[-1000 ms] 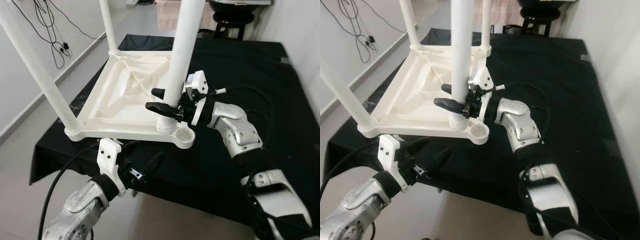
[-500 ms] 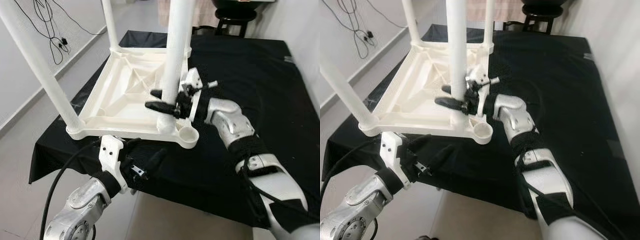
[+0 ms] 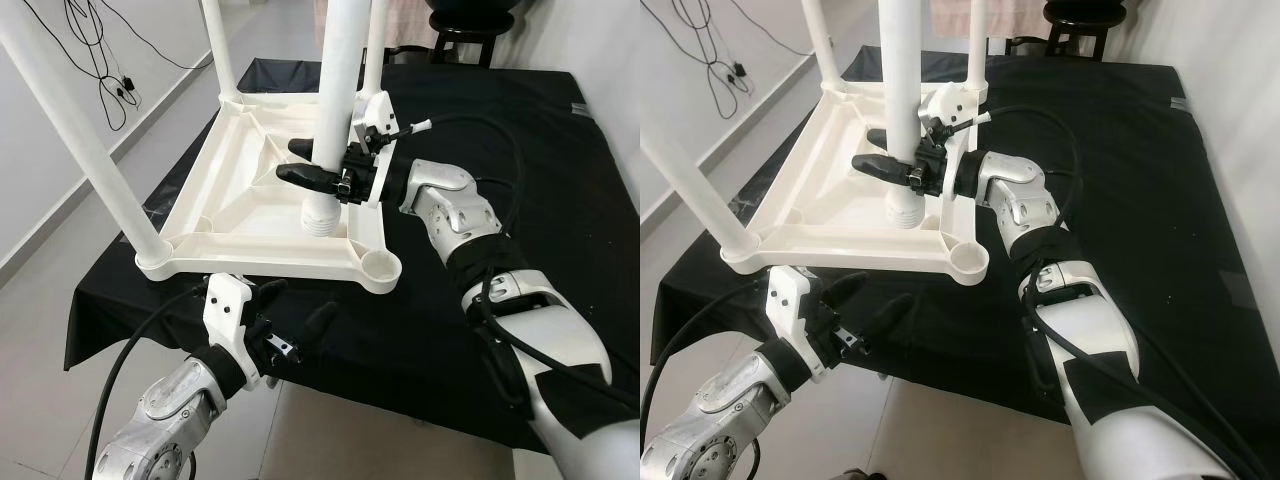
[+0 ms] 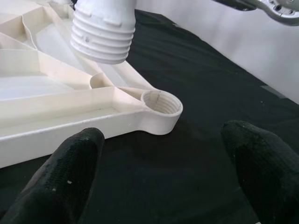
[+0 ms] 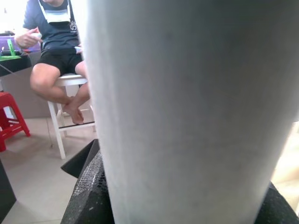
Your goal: Building children table
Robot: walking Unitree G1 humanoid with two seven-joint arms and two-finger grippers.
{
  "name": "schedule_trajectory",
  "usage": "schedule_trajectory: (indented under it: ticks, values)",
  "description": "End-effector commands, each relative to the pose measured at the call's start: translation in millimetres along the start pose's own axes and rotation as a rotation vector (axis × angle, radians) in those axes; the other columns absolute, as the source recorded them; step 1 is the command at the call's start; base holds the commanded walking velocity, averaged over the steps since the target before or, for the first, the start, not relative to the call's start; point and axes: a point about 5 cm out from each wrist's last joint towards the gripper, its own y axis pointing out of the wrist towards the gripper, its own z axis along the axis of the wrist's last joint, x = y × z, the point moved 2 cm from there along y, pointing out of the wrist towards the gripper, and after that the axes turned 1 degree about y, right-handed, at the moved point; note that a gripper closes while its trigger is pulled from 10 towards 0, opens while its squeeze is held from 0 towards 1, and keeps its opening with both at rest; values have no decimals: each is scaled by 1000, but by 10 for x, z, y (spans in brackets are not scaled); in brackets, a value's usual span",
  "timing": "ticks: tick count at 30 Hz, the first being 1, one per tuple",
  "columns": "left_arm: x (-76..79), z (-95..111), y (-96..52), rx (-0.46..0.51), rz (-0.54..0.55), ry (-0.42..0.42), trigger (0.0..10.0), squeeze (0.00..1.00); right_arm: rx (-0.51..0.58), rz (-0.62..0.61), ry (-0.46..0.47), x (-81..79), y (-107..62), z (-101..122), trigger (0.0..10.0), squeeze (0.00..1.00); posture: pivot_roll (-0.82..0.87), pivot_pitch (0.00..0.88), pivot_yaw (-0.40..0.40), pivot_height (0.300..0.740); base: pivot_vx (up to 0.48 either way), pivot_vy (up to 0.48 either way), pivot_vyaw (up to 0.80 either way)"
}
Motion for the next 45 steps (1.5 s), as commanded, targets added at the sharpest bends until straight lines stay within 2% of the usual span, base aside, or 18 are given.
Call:
schedule_trajectory:
  ticks: [1, 7, 12, 18, 19, 20, 22, 23, 26, 30, 31, 40, 45]
  values:
    - [-14, -14, -25, -17, -2, -7, 10000, 0, 9, 18, -44, -15, 60, 80, 10000, 0, 38, 180, 25, 740, 0, 0, 0]
    - [24, -13, -59, -31, -11, 15, 10000, 0, -33, 29, -34, -12, -17, -47, 10000, 0, 51, 187, 18, 740, 0, 0, 0]
    - [132, -12, -114, -51, -38, 40, 10000, 0, -94, 56, -31, 2, -145, -154, 10000, 0, 59, 205, 21, 740, 0, 0, 0]
    - [210, -14, -173, -64, -51, 36, 10000, 0, -99, 67, -9, 24, -264, -180, 10000, 0, 65, 223, 31, 740, 0, 0, 0]
    - [236, -15, -201, -68, -53, 31, 10000, 0, -108, 63, 2, 37, -333, -212, 10000, 0, 67, 238, 36, 740, 0, 0, 0]
    - [236, -15, -201, -68, -53, 31, 10000, 0, -108, 63, 2, 37, -333, -212, 10000, 0, 67, 238, 36, 740, 0, 0, 0]
    - [286, -12, -266, -78, -56, 23, 10000, 0, -115, 41, 16, 71, -482, -261, 10000, 0, 67, 260, 47, 740, 0, 0, 0]
    - [286, -12, -266, -78, -56, 23, 10000, 0, -115, 41, 16, 71, -482, -261, 10000, 0, 67, 260, 47, 740, 0, 0, 0]
    - [316, -11, -328, -90, -52, 12, 10000, 0, -99, -13, 25, 132, -670, -273, 10000, 0, 63, 275, 58, 740, 0, 0, 0]
    - [326, -13, -347, -95, -50, 6, 10000, 0, -89, -26, 29, 148, -752, -268, 10000, 0, 60, 281, 62, 740, 0, 0, 0]
    - [342, -15, -362, -99, -49, -5, 10000, 0, -82, -19, 28, 140, -830, -264, 10000, 0, 58, 285, 64, 740, 0, 0, 0]
    - [383, -3, -385, -101, -53, -38, 10000, 0, -92, 74, 38, 13, -938, -313, 10000, 0, 55, 303, 66, 740, 0, 0, 0]
    - [389, 7, -394, -103, -48, -42, 10000, 0, -118, 129, 17, -79, -876, -347, 10000, 0, 59, 305, 63, 740, 0, 0, 0]
